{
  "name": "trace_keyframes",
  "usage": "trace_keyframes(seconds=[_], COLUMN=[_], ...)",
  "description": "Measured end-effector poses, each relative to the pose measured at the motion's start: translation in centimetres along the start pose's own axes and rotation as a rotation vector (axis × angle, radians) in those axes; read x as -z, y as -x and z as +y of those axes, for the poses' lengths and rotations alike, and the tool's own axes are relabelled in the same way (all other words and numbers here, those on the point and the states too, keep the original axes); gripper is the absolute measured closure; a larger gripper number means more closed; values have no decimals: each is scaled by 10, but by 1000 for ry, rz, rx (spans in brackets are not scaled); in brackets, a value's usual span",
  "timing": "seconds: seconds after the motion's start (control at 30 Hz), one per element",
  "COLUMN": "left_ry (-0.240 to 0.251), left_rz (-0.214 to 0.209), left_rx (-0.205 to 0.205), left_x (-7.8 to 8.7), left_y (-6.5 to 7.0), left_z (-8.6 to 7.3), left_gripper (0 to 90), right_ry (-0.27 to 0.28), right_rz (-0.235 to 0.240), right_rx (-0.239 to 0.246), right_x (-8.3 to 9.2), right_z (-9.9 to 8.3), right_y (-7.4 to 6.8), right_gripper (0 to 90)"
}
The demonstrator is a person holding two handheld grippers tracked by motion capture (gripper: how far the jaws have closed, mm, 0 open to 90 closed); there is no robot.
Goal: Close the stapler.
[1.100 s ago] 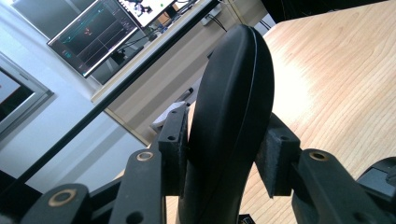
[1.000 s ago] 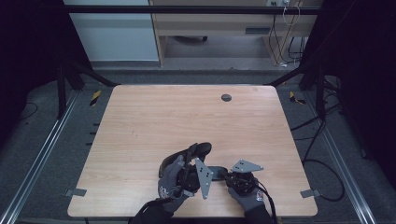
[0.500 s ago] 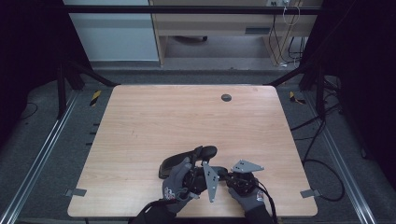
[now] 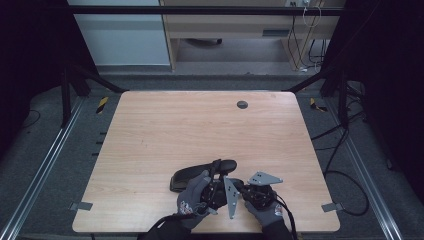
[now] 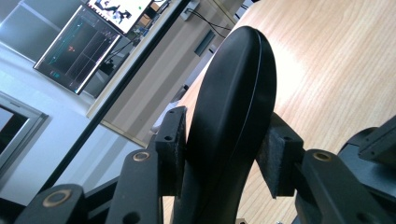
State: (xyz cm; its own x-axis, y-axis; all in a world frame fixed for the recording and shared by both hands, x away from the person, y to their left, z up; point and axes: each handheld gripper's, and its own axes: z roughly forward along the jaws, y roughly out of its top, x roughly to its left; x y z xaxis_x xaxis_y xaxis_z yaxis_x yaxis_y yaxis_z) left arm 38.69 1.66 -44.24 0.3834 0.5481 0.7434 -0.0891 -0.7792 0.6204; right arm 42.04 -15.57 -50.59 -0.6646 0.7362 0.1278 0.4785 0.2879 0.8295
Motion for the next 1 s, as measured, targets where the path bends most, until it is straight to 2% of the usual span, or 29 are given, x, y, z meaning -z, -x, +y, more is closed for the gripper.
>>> trace_keyframes(seconds=[0.6, 0.67, 1.0], left_ry=[-21, -23, -30], left_rz=[-50, -58, -92], left_rx=[-63, -55, -71], left_x=[-8, -9, -12], left_y=[19, 21, 28], left_z=[-2, -3, -6], left_gripper=[525, 518, 495], right_ry=[9, 10, 12], right_rz=[-3, -10, -3], right_rx=[3, 3, 7], right_x=[1, 1, 2], right_z=[-1, -2, -2], right_y=[1, 1, 2], right_gripper=[900, 900, 900])
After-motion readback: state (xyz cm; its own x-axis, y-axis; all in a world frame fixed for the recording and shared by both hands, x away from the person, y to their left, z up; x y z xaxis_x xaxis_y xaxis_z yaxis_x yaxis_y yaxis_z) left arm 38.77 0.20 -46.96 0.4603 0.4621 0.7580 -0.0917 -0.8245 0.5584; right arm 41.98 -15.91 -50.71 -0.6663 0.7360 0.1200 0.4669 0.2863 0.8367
